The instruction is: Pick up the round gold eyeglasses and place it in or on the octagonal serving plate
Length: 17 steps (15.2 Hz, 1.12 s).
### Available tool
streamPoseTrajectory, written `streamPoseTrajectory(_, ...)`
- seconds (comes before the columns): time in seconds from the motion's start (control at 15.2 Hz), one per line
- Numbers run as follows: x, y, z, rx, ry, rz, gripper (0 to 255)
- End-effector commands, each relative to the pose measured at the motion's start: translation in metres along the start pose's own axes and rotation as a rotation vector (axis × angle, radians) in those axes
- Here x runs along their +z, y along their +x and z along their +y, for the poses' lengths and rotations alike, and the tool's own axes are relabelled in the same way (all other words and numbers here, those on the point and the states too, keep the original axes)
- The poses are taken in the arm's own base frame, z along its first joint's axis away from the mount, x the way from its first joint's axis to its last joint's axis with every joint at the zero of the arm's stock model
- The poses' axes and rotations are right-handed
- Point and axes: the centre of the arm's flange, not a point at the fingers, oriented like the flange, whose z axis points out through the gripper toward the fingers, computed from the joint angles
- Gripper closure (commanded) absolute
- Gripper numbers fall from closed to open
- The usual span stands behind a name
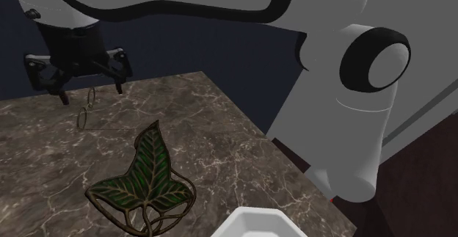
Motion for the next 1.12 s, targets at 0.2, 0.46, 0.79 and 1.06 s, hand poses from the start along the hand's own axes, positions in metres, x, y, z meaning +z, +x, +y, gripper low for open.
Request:
streamPoseTrajectory(0.2, 0.018, 0.005, -0.013, 0.01, -0.004, 0.005, 0)
streamPoseTrajectory(0.46, 0.043, 0.005, -0.013, 0.01, -0.004, 0.005, 0)
streamPoseTrajectory(0.79, 0.043, 0.005, -0.013, 0.01, -0.004, 0.005, 0)
streamPoseTrajectory(1.06, 0.043, 0.005, -0.013, 0.01, -0.004, 0.005, 255)
